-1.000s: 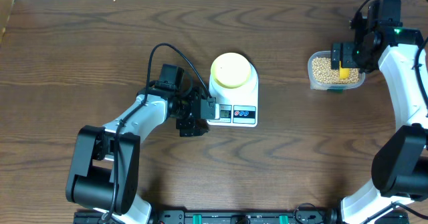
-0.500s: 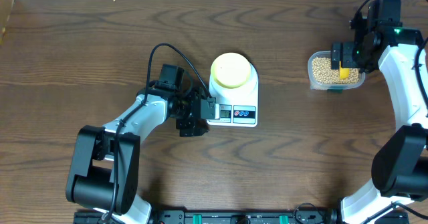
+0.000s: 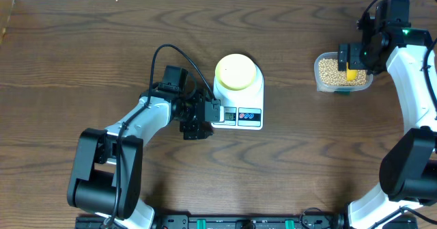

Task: Scoop item into bowl and weigh 50g on scale

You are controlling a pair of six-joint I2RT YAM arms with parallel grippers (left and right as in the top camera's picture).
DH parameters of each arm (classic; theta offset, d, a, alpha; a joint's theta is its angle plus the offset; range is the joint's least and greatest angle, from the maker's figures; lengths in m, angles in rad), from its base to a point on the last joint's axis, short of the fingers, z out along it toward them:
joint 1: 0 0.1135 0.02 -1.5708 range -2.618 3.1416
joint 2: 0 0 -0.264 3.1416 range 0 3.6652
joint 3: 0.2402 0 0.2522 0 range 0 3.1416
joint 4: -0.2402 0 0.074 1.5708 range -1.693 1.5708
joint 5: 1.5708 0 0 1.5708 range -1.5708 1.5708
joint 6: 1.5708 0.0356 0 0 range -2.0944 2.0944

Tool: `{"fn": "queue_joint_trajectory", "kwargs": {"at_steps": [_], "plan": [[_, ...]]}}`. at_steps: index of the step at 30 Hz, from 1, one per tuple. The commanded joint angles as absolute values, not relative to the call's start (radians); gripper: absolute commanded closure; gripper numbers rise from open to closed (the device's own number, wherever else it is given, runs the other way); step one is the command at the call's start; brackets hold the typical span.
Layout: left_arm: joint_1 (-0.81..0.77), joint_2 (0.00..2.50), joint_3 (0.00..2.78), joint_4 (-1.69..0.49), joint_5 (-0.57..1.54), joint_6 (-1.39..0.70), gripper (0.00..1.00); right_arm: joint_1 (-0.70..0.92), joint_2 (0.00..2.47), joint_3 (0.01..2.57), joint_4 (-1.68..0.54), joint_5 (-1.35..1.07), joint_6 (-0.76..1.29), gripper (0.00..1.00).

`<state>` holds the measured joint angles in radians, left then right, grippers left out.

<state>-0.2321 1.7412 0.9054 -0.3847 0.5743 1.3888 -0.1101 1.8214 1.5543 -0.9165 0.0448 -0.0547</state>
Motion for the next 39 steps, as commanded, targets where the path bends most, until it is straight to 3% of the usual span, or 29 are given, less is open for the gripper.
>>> {"fn": "queue_joint_trajectory", "kwargs": {"at_steps": [1,39], "plan": [[-0.231,1.752,0.889,-0.386,0.591,1.398,0.02,-0.117,1.824,1.551,-0.916,0.053,-0.049,0.01],[-0.231,1.752,0.889,-0.406,0.479,1.398,0.02,-0.117,1.824,1.551,-0.916,0.053,-0.049,0.01]]}}
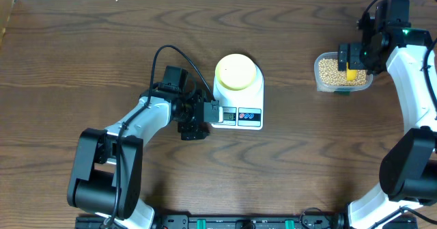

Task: Scoop item into bowl and weigh 50g on scale

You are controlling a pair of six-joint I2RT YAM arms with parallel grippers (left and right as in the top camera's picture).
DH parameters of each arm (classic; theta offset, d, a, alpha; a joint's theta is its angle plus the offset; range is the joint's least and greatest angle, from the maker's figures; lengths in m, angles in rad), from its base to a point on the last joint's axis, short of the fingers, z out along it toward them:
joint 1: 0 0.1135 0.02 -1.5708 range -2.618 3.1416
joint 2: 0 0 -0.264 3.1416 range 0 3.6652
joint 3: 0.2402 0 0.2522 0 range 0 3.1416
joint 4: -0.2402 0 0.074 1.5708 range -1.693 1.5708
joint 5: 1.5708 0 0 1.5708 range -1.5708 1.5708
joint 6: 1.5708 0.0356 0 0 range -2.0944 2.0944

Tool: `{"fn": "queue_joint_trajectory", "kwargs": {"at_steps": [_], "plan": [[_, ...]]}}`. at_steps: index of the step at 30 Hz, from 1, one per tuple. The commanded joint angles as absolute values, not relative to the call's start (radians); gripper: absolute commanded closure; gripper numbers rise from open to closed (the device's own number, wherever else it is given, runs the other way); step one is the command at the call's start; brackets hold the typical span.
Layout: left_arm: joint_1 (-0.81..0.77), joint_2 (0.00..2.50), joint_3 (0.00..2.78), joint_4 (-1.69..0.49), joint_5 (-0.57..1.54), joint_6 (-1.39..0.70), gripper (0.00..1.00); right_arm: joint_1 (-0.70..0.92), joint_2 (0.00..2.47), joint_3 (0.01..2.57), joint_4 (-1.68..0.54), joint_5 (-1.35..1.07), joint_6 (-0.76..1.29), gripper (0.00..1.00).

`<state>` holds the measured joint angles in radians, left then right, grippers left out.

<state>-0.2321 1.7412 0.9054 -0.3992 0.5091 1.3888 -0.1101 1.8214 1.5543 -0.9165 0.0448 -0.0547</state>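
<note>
A yellow bowl [237, 72] stands on the white scale [254, 85], whose display panel faces the front. My left gripper [205, 117] is at the scale's front left corner, its fingers touching or almost touching the edge; their gap is not clear from above. A clear container of tan grains [330, 71] stands at the right. My right gripper [352, 59] is over the container's right side, shut on a yellow scoop [351, 73] that dips into the grains.
The left arm's black cable [164, 51] loops above the table to the left of the scale. The table's far edge runs along the top of the view. Both arm bases stand at the front edge.
The left gripper has shifted very slightly to the left at the scale's corner. The right gripper, the scoop, the bowl and the container are where they were.
</note>
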Motion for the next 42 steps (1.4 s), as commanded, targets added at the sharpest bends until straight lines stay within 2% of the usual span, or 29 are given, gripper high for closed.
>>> {"fn": "queue_joint_trajectory", "kwargs": {"at_steps": [1,42], "plan": [[-0.231,1.752,0.889,-0.406,0.466,1.398,0.02,-0.117,1.824,1.551,-0.916,0.053,-0.049,0.01],[-0.231,1.752,0.889,-0.405,0.451,1.398,0.02,-0.117,1.824,1.551,-0.916,0.053,-0.049,0.01]]}}
